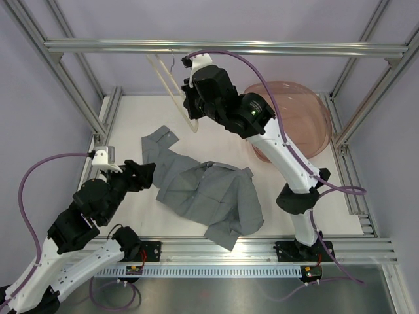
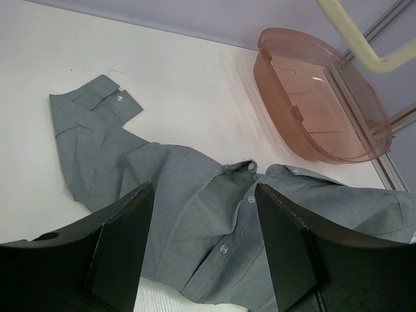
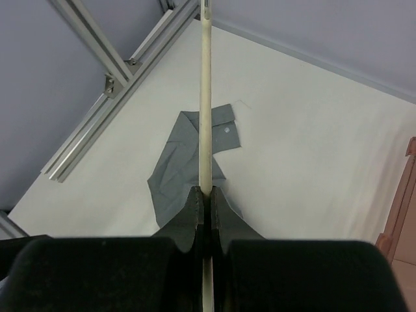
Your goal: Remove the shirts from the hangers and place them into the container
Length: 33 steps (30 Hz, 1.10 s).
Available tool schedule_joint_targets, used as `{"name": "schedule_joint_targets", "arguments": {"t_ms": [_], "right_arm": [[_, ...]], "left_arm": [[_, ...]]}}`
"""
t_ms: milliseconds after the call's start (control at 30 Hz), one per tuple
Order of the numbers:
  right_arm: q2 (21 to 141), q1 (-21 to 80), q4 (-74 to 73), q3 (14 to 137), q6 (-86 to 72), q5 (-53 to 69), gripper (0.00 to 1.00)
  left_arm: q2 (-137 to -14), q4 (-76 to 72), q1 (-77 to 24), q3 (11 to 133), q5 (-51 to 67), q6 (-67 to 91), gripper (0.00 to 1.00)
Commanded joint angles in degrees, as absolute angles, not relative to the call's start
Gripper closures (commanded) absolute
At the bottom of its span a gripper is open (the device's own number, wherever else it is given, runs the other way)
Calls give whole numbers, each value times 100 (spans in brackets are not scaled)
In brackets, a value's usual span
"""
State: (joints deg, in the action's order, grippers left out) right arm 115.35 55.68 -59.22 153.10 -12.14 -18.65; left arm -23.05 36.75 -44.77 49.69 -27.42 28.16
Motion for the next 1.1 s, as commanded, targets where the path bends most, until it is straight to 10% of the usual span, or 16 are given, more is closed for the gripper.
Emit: {"name": "schedule_joint_targets", "arguments": {"t_ms": [0, 1067], "right_arm": [[11707, 5432, -5599, 15592, -985, -2205, 100], [11786, 5072, -5001, 15697, -747, -2329, 100]], "left_arm": [[-2312, 3612, -4491, 5080, -2733, 2857, 32], [-2496, 3489, -4491, 5063, -2602, 2725, 32]]}}
